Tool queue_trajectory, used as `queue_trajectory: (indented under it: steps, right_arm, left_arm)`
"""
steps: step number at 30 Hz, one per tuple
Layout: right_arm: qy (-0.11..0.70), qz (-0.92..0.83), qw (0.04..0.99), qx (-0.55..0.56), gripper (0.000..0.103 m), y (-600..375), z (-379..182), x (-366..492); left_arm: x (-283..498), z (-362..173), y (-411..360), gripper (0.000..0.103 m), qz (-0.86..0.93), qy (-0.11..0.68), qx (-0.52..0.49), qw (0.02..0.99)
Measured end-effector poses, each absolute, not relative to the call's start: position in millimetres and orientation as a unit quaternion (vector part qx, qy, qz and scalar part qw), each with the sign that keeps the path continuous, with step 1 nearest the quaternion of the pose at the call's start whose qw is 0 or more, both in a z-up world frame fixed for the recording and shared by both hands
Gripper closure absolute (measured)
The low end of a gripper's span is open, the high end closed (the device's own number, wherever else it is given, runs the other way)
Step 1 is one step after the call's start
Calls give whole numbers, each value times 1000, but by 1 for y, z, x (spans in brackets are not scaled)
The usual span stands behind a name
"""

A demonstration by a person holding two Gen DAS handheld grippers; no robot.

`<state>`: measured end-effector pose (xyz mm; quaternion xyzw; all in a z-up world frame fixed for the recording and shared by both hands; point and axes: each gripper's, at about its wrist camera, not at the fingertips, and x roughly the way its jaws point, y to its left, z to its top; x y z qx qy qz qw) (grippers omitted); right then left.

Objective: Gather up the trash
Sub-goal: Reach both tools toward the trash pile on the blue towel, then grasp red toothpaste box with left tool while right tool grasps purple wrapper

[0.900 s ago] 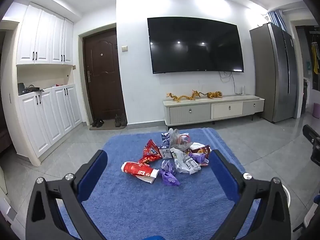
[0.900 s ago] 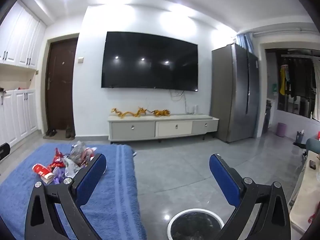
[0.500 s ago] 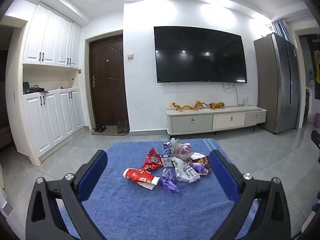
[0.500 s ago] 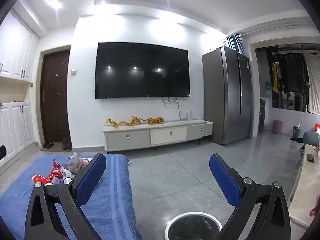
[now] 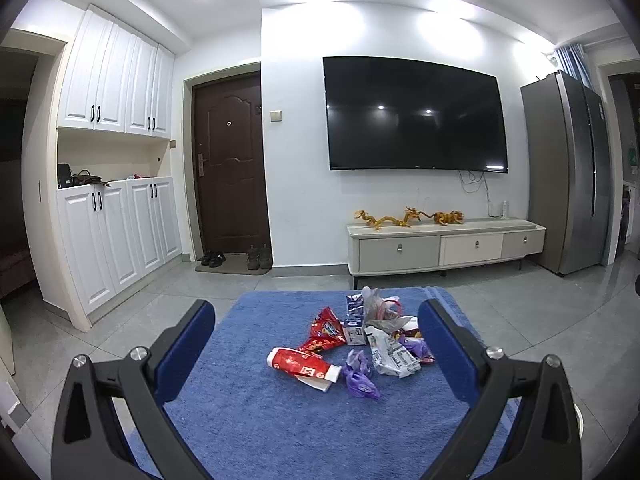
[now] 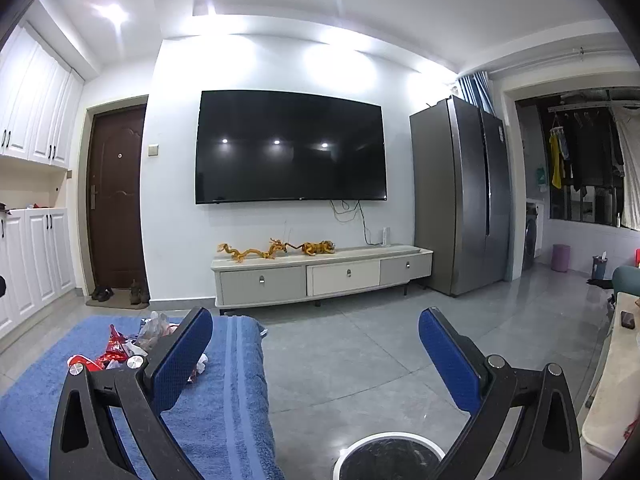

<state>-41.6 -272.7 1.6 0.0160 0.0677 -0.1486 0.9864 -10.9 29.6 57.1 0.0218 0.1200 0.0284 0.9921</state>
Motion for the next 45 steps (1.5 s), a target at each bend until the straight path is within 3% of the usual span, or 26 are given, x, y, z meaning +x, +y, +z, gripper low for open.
queue_trajectory:
  steps: [11,21,28,34,37,39,41,45]
  right_arm:
    - [100,-116,987,39,0,-282,-15,-3]
    - [181,-20,982,53,1,-265,-60,70]
    - [246,45,967,40,16,-240,-91,118]
    - [291,94,952,30,25,-221,-113,159]
    - [310,126,942,27,36,-212,-117,183]
    - [321,148,935,29,47,-206,-118,197]
    - [333,170,927,29,51,-197,-123,218]
    - [350,188,917,22,57,-186,-134,246]
  left_arm:
    - [28,30,74,0,73,167,-9,983]
    - [98,-38,104,0,52,304,-65,949]
    - [162,-101,111,0,-6,406,-148,902]
    - [213,-134,112,1,-19,446,-203,872]
    - [235,-146,113,3,-19,460,-221,860]
    - [245,-153,114,8,-19,469,-233,852]
    - [252,-160,116,17,-19,477,-247,843]
    - [259,-162,122,23,-14,476,-255,842]
